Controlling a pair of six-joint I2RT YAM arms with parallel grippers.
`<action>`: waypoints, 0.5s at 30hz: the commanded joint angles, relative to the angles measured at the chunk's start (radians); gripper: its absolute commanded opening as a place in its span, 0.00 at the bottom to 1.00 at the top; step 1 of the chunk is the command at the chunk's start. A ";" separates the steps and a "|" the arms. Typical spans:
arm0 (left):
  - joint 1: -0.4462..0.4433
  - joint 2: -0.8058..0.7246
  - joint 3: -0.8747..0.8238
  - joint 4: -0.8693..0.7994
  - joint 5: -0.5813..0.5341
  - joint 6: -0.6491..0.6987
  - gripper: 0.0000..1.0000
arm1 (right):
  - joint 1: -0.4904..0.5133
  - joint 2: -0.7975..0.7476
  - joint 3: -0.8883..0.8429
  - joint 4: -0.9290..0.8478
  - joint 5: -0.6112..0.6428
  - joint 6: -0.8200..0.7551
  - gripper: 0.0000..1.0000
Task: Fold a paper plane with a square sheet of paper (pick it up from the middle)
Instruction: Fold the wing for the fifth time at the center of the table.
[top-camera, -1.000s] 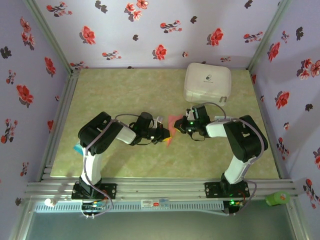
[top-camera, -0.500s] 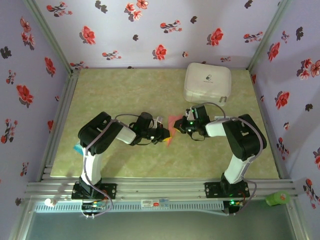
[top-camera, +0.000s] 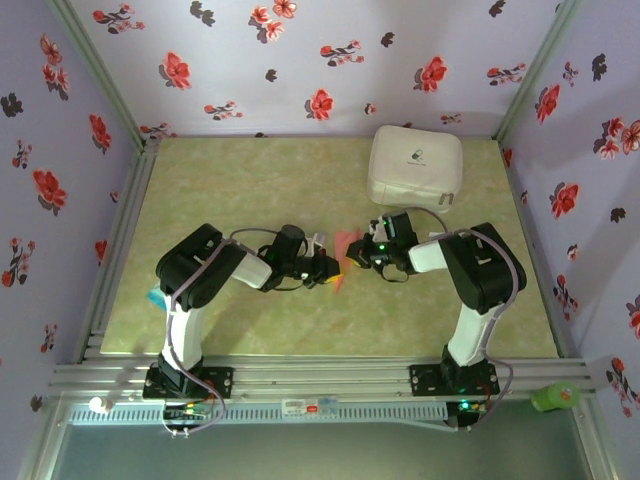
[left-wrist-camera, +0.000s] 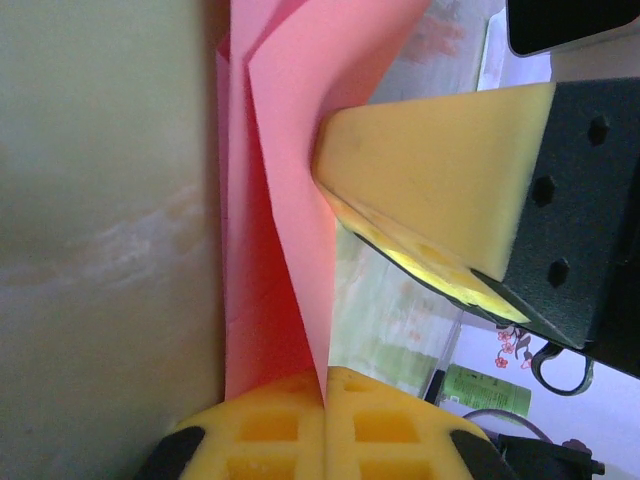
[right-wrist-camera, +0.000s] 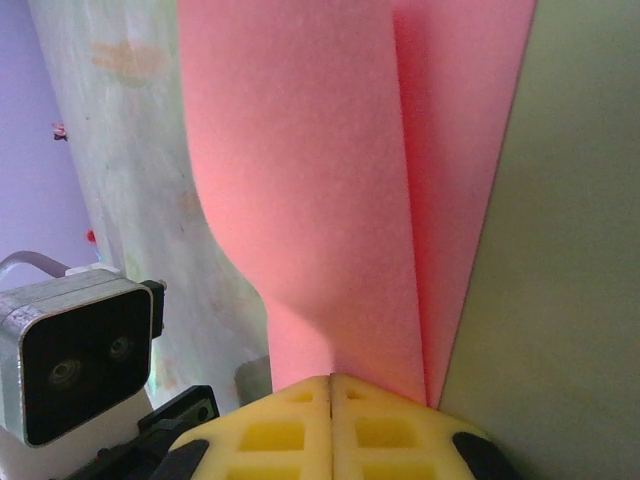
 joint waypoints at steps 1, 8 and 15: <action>0.019 0.002 -0.024 -0.157 -0.067 0.039 0.10 | -0.003 0.037 0.001 -0.042 0.051 -0.013 0.06; 0.012 -0.078 -0.008 -0.335 -0.062 0.139 0.16 | -0.003 0.039 0.013 -0.064 0.052 -0.013 0.06; -0.014 -0.091 0.019 -0.400 -0.040 0.179 0.14 | -0.003 0.036 0.018 -0.076 0.050 -0.016 0.06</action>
